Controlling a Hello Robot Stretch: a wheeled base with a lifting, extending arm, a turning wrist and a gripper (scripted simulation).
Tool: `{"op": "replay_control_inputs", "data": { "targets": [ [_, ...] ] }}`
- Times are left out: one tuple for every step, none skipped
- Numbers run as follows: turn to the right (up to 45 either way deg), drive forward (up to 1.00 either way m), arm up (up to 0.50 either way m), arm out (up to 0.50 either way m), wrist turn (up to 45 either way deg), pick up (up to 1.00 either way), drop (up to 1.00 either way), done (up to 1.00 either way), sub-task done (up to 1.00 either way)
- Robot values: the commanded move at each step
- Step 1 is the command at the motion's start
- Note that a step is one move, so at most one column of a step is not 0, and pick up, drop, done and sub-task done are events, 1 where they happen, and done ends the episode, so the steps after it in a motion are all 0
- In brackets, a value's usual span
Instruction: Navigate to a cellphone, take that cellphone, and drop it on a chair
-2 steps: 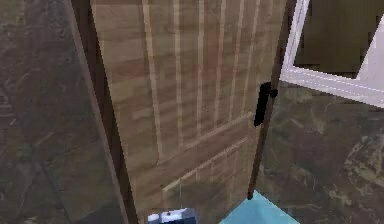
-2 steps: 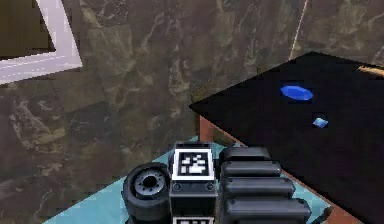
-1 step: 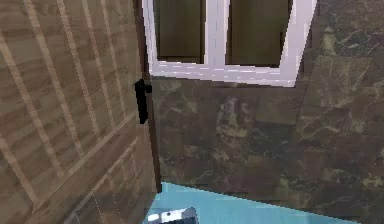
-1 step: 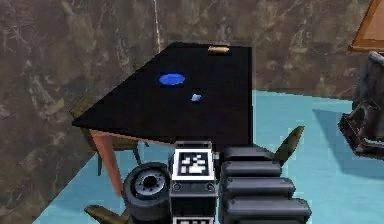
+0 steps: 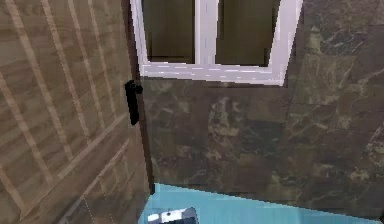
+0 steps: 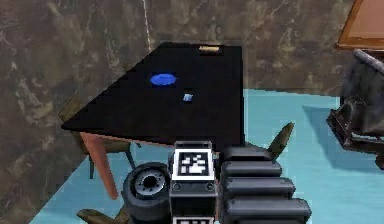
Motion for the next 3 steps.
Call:
{"op": "replay_control_inputs", "data": {
  "targets": [
    [-33.0, 0.0, 0.0, 0.0, 0.0, 0.0, 0.0, 0.0, 0.0],
    [0.0, 0.2, 0.0, 0.0, 0.0, 0.0, 0.0, 0.0, 0.0],
    [42.0, 0.0, 0.0, 0.0, 0.0, 0.0, 0.0, 0.0, 0.0]
  ]
}}
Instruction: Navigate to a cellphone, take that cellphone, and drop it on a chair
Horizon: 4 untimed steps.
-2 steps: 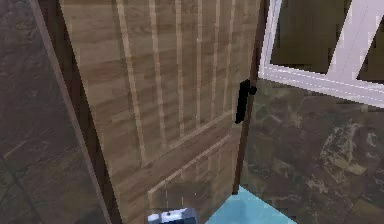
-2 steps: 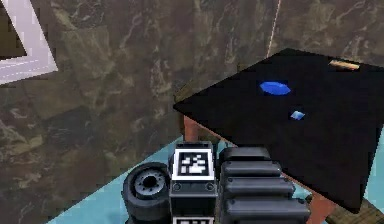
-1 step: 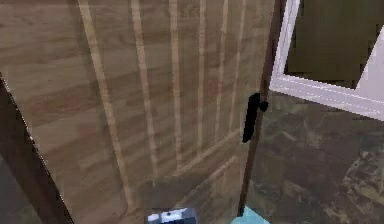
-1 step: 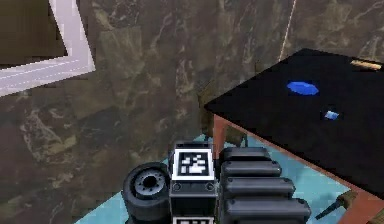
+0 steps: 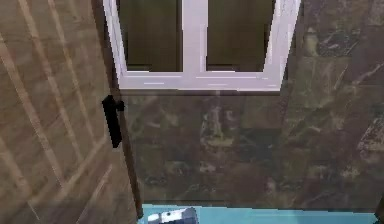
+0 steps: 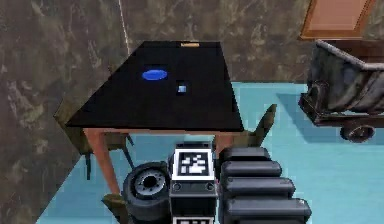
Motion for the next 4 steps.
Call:
{"op": "replay_control_inputs", "data": {
  "targets": [
    [0.0, 0.55, 0.0, 0.0, 0.0, 0.0, 0.0, 0.0, 0.0],
    [45.0, 0.0, 0.0, 0.0, 0.0, 0.0, 0.0, 0.0, 0.0],
    [42.0, 0.0, 0.0, 0.0, 0.0, 0.0, 0.0, 0.0, 0.0],
    [0.0, 0.4, 0.0, 0.0, 0.0, 0.0, 0.0, 0.0, 0.0]
  ]
}}
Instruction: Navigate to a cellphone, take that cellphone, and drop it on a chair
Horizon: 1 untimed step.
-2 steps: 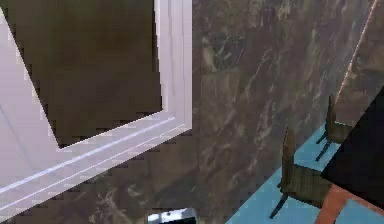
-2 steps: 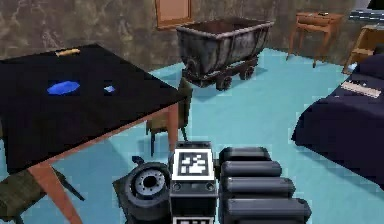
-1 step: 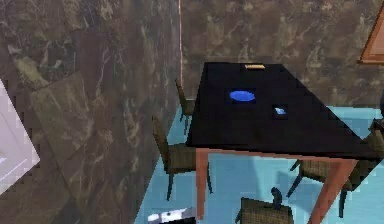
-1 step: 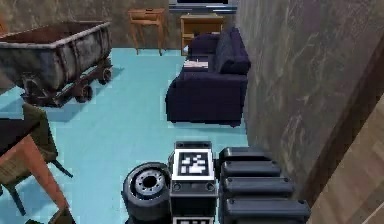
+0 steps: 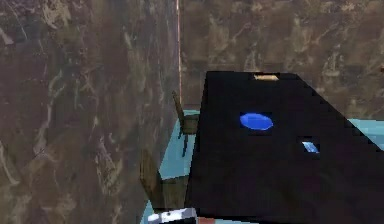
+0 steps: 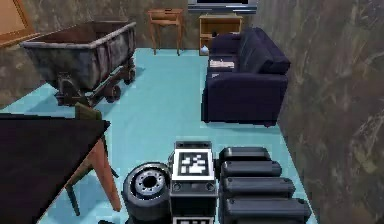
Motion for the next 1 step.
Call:
{"op": "replay_control_inputs", "data": {
  "targets": [
    [45.0, 0.0, 0.0, 0.0, 0.0, 0.0, 0.0, 0.0, 0.0]
  ]
}}
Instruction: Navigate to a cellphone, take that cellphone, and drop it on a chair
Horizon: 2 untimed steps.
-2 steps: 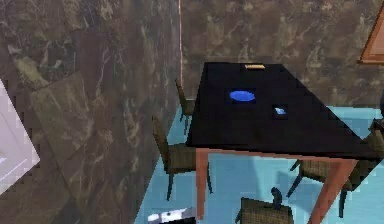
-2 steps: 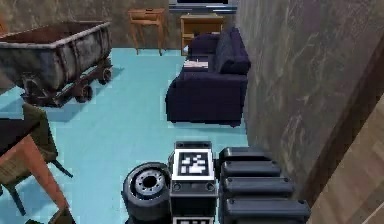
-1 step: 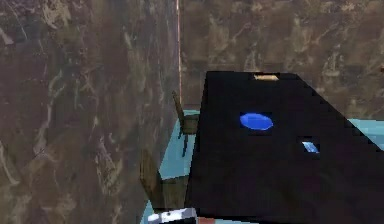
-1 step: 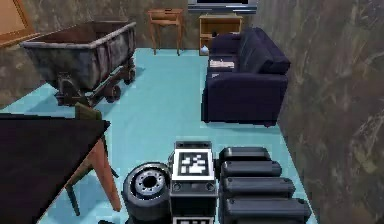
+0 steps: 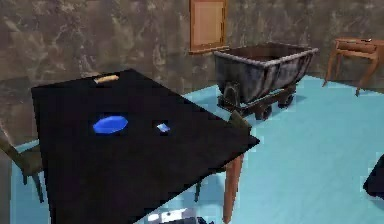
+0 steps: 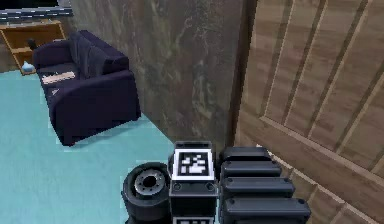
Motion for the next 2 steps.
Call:
{"op": "replay_control_inputs", "data": {
  "targets": [
    [45.0, 0.0, 0.0, 0.0, 0.0, 0.0, 0.0, 0.0, 0.0],
    [45.0, 0.0, 0.0, 0.0, 0.0, 0.0, 0.0, 0.0, 0.0]
  ]
}}
